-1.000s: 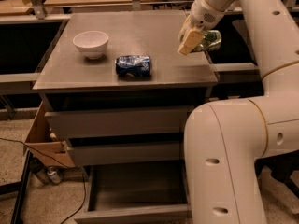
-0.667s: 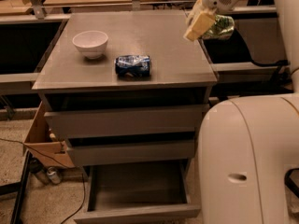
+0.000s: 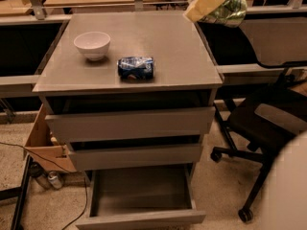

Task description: Place green can into bottom drawer

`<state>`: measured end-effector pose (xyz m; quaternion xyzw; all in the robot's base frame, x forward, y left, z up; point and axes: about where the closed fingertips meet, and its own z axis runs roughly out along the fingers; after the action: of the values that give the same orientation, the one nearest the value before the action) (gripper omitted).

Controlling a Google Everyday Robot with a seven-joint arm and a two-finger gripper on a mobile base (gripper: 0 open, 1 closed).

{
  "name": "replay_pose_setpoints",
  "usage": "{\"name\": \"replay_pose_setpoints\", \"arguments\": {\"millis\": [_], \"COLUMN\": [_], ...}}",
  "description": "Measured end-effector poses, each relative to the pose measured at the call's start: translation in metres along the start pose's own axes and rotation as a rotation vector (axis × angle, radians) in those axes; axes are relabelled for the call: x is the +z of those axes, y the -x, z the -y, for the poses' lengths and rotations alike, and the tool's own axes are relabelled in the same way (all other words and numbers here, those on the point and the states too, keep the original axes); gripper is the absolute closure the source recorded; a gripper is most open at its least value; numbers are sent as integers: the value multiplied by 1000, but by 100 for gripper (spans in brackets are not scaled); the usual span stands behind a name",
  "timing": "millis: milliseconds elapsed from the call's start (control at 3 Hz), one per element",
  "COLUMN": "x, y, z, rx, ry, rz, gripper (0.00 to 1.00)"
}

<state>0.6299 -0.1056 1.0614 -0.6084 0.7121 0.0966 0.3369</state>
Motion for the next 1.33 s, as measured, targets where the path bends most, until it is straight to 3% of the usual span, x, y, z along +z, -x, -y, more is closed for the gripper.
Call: {"name": "replay_pose_setpoints", "arguments": {"millis": [333,667,1000,1333], "x": [-43,-43,9,78], "y": [48,63,39,4], "z": [-43,-88,-110,-110], "rx": [-4,33,120,218], "ry": [-62,-51,26,105], "rz": [139,230,220,224], "gripper": [100,100,100,100]}}
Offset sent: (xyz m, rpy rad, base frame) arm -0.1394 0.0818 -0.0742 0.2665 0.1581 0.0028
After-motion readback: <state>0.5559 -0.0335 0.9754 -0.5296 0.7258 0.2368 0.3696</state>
